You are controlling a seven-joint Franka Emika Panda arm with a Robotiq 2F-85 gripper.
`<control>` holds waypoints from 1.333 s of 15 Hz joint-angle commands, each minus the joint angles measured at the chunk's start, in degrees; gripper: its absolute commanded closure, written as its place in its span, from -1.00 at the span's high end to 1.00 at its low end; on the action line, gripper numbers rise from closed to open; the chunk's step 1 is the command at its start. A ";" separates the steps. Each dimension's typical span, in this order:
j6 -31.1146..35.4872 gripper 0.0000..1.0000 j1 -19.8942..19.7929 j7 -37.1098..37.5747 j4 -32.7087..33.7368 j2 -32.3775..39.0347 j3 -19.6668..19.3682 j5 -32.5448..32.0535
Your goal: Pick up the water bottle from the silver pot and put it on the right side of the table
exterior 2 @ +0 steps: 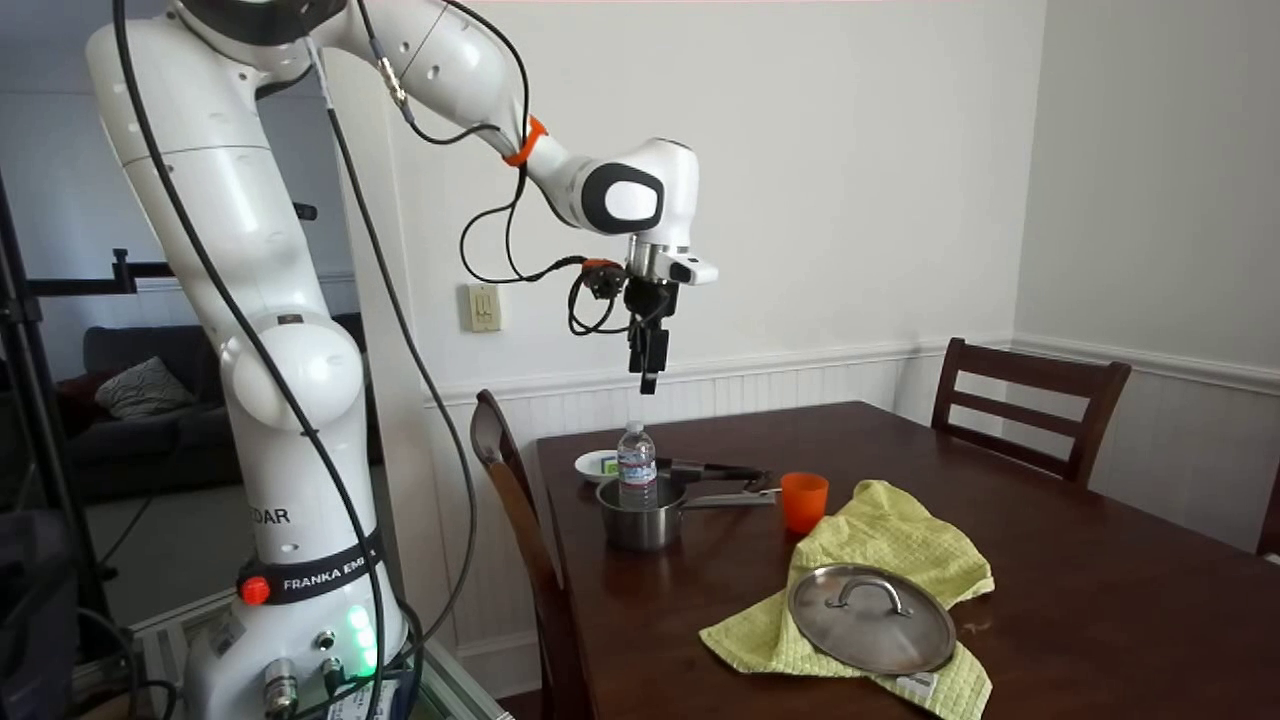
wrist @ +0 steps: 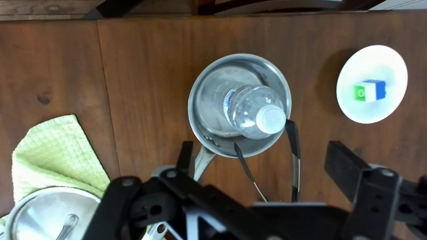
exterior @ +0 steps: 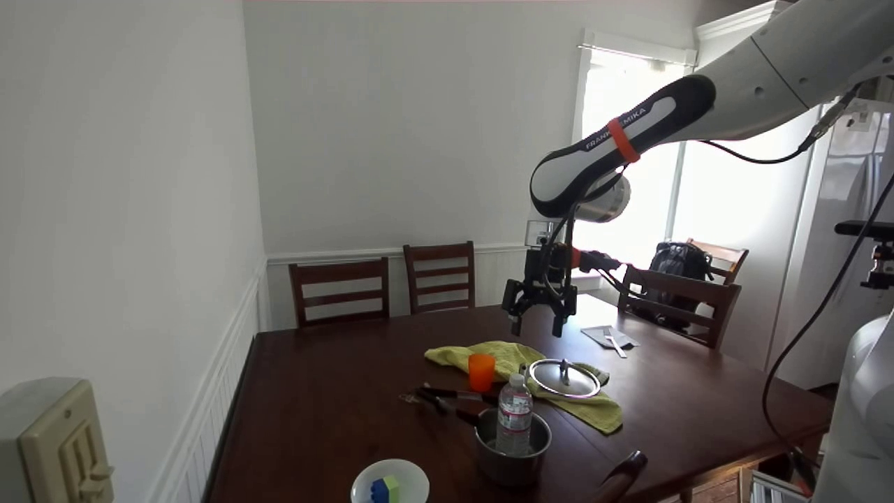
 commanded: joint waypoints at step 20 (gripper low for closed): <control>4.68 -0.07 5.68 7.36 5.01 14.25 2.68 -8.41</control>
